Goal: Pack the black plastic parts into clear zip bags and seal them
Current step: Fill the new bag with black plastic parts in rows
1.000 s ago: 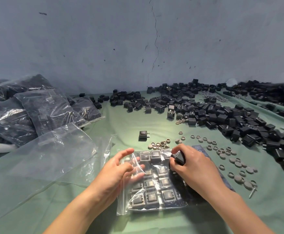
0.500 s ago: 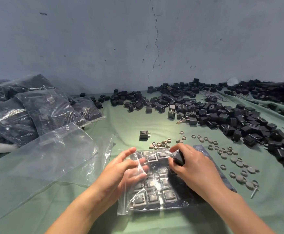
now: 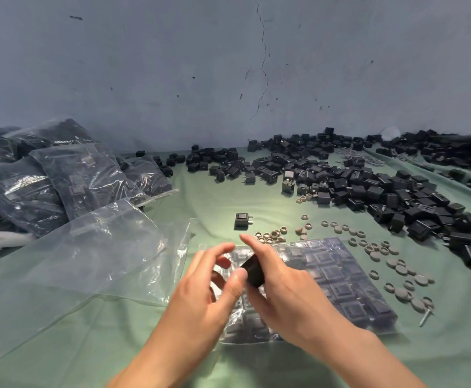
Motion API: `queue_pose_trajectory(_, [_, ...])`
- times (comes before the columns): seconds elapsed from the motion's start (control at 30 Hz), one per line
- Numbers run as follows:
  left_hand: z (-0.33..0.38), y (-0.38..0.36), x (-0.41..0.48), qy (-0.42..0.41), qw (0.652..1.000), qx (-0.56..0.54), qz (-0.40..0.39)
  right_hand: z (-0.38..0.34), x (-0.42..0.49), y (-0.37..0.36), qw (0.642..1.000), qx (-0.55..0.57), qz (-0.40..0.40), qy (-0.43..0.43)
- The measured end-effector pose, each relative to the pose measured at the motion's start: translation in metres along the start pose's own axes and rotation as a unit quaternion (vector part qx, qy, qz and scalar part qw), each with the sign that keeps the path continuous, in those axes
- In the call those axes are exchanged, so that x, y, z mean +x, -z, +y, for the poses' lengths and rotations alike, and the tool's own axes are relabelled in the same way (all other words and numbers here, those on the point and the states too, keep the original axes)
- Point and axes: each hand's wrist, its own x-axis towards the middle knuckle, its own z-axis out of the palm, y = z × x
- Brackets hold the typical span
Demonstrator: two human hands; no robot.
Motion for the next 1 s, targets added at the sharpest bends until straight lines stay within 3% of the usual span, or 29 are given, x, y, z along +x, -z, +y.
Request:
queue_pose_trajectory(0.1, [0.000, -0.005, -0.002, -0.020, 0.998, 0.021, -0.052, -0.005, -0.001, -0.004, 0.995, -0.071, 0.030, 0.061])
queue_pose_trajectory(0.23, [0.002, 0.000, -0.002, -0.024, 0.996, 0.048, -0.066, -0.004, -0.002, 0.000, 0.994, -0.078, 0.033, 0.071])
queue_pose_trajectory(0.37, [0.009, 0.009, 0.002, 0.054, 0.994, -0.071, -0.061, -0.008, 0.003, 0.006, 0.997, -0.035, 0.037, 0.060])
queue_pose_trajectory(0.5, [0.014, 0.013, 0.003, 0.143, 0.964, -0.199, -0.101, -0.011, 0.003, 0.012, 0.996, -0.035, 0.024, 0.073])
queue_pose_trajectory(0.8, [0.007, 0.014, 0.005, 0.199, 0.934, -0.268, -0.132, -0.007, -0.002, 0.011, 0.997, -0.027, 0.001, 0.078])
queue_pose_trajectory(0.87, [0.005, 0.015, 0.006, 0.206, 0.925, -0.286, -0.143, -0.007, -0.003, 0.010, 0.995, -0.047, -0.021, 0.083])
queue_pose_trajectory(1.0, [0.006, 0.016, 0.005, 0.209, 0.914, -0.311, -0.155, -0.005, -0.003, 0.011, 0.987, -0.100, 0.009, 0.126])
